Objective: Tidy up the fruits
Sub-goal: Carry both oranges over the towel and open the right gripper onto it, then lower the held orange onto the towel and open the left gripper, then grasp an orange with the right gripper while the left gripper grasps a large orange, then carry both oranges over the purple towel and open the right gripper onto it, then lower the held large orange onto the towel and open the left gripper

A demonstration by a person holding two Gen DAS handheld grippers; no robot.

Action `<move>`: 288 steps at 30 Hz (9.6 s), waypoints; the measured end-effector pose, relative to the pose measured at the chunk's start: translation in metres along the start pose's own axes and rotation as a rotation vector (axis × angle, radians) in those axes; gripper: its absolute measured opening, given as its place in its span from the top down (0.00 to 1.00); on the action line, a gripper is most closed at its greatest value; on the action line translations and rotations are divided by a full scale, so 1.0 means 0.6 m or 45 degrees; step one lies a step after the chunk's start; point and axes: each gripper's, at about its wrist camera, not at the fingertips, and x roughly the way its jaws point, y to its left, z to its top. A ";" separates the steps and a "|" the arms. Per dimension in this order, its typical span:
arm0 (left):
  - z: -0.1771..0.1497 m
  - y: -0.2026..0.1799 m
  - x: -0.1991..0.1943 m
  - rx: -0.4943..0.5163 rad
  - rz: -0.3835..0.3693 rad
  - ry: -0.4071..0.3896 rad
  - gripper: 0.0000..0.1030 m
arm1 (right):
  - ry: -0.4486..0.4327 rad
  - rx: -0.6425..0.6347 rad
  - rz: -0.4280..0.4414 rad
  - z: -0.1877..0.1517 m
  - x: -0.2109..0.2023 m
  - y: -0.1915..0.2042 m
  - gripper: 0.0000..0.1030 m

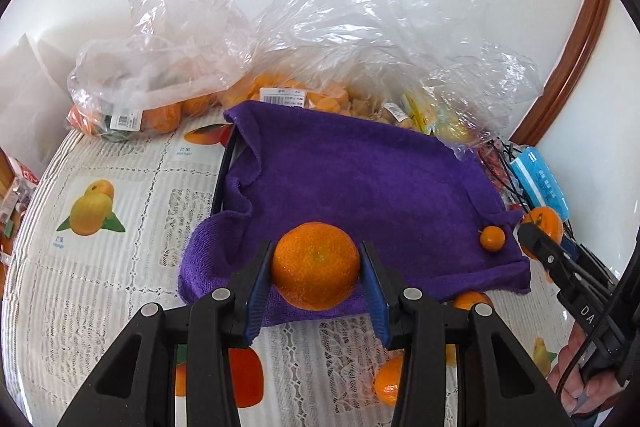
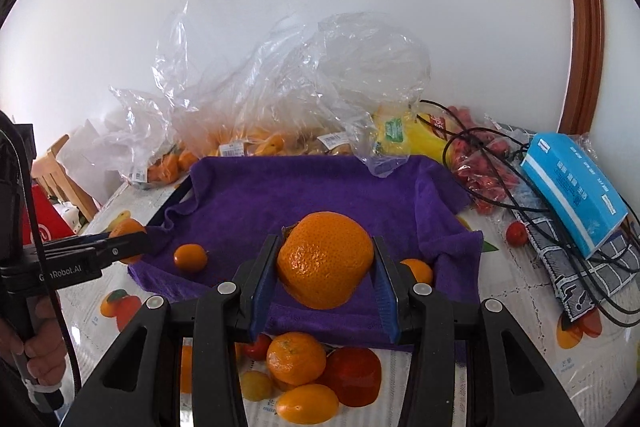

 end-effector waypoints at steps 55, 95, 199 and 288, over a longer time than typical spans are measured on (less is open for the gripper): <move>0.008 0.009 0.010 -0.052 -0.001 0.030 0.61 | 0.129 -0.050 -0.086 -0.034 0.062 0.007 0.57; 0.006 -0.087 0.106 0.050 -0.056 0.150 0.61 | 0.011 0.010 -0.131 -0.013 0.003 -0.034 0.69; -0.037 -0.048 -0.024 0.099 -0.080 -0.037 0.59 | -0.066 0.057 0.003 0.023 -0.041 0.016 0.68; 0.001 -0.118 0.097 0.118 -0.179 0.052 0.59 | 0.085 0.107 -0.251 -0.007 0.005 -0.083 0.68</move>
